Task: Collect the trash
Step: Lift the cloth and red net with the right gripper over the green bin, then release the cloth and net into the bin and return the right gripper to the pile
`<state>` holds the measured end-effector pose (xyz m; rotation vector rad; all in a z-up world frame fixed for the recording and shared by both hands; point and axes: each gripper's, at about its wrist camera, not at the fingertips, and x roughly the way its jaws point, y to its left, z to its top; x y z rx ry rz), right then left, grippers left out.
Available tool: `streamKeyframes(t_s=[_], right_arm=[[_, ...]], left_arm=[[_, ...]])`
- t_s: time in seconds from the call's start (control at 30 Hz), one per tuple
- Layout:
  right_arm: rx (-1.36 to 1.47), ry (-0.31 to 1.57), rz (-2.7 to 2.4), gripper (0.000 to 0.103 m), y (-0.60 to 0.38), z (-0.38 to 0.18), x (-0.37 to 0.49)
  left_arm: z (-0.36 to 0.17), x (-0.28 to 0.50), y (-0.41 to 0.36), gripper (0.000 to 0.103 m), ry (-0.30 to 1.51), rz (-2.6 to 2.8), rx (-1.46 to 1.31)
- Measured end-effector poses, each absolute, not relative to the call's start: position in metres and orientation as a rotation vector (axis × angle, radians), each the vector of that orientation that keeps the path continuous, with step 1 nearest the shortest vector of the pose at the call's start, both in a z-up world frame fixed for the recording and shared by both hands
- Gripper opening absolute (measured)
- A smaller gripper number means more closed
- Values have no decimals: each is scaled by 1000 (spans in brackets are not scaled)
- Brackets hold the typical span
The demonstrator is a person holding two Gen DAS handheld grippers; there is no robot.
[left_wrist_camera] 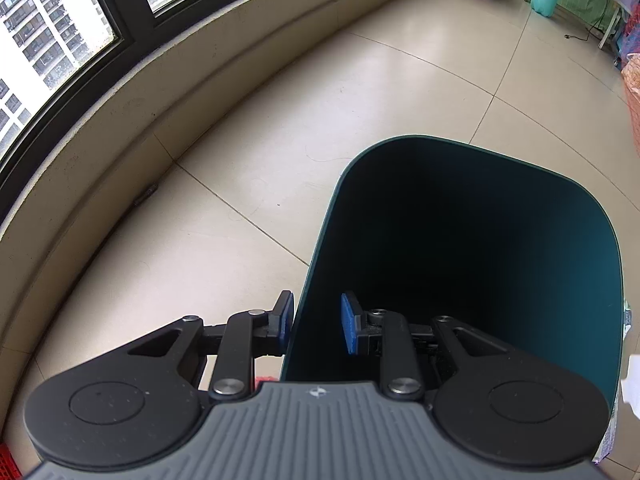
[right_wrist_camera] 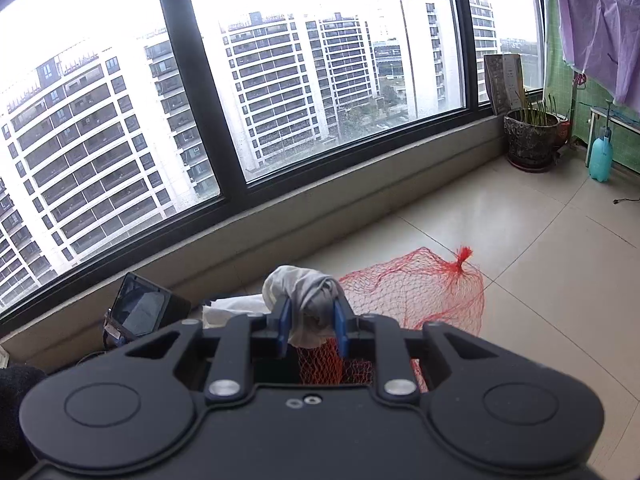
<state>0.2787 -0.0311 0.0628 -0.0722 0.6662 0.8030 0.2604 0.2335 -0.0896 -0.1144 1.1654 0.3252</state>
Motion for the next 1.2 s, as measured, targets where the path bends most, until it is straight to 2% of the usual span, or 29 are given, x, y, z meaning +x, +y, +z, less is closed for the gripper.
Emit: streamKeyframes(t_s=[0.23, 0.57, 0.97, 1.17, 1.2], right_arm=[[-89, 797, 819, 22, 6, -3, 295], [-334, 959, 793, 21, 49, -88, 281], [-516, 1009, 814, 23, 77, -126, 247], [-542, 1027, 775, 31, 80, -135, 241], [-543, 1027, 770, 36, 81, -135, 244]], left_arm=[[-92, 258, 233, 25, 1160, 318, -101], [-93, 257, 231, 25, 1165, 300, -87], [-96, 244, 231, 25, 1211, 227, -44], [-104, 239, 232, 25, 1244, 206, -30], [-105, 239, 231, 25, 1245, 204, -21]])
